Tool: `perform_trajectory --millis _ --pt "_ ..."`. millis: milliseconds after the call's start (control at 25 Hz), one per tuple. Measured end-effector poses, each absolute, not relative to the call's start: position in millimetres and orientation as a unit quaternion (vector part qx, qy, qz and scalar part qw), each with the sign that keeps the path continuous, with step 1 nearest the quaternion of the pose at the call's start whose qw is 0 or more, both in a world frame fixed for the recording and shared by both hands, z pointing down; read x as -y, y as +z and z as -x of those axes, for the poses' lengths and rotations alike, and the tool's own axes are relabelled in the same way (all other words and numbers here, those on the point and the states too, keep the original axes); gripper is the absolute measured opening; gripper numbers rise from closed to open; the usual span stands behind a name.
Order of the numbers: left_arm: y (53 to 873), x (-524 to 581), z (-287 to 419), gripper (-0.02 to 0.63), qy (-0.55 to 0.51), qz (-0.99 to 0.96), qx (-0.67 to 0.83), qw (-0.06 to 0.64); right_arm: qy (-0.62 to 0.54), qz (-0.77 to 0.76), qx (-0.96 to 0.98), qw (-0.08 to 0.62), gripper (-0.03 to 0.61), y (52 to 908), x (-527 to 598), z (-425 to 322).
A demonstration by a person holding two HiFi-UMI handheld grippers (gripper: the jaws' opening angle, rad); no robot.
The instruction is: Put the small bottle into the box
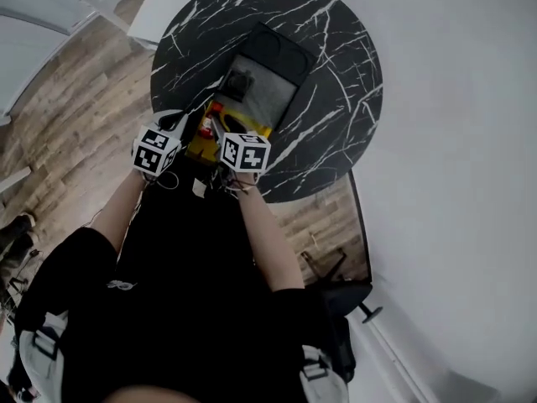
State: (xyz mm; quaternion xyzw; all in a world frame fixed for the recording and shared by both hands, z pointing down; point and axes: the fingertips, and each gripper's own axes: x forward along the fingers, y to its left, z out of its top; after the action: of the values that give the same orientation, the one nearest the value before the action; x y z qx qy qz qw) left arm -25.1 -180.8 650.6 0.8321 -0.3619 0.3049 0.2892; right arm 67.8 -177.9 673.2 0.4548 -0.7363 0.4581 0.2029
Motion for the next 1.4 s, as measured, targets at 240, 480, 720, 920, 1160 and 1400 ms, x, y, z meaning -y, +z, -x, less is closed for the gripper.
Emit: perform_trajectory --millis 240,480,720,920,1160,1400 --pt "624 167 25 0.0 0.285 -0.819 0.419 0.268 0.411 -0.436 0.779 0.185 0.025 651 163 -82" --pt "586 132 -6 0.0 0.252 -0.815 0.461 0.245 0.275 -0.45 0.833 0.168 -0.003 589 148 -113" --pt "528 108 -41 0.0 0.206 -0.824 0.497 0.177 0.184 -0.465 0.857 0.125 -0.005 517 124 -144" --pt "473 93 -51 0.0 0.16 -0.815 0.538 0.145 0.111 -0.48 0.866 0.083 -0.005 455 107 -167" --pt "409 66 -68 0.0 0.124 -0.814 0.558 0.101 0.031 -0.48 0.875 0.051 -0.005 384 84 -190" --pt "364 43 -69 0.0 0.092 -0.807 0.581 0.045 0.015 -0.496 0.868 -0.003 -0.005 342 61 -194"
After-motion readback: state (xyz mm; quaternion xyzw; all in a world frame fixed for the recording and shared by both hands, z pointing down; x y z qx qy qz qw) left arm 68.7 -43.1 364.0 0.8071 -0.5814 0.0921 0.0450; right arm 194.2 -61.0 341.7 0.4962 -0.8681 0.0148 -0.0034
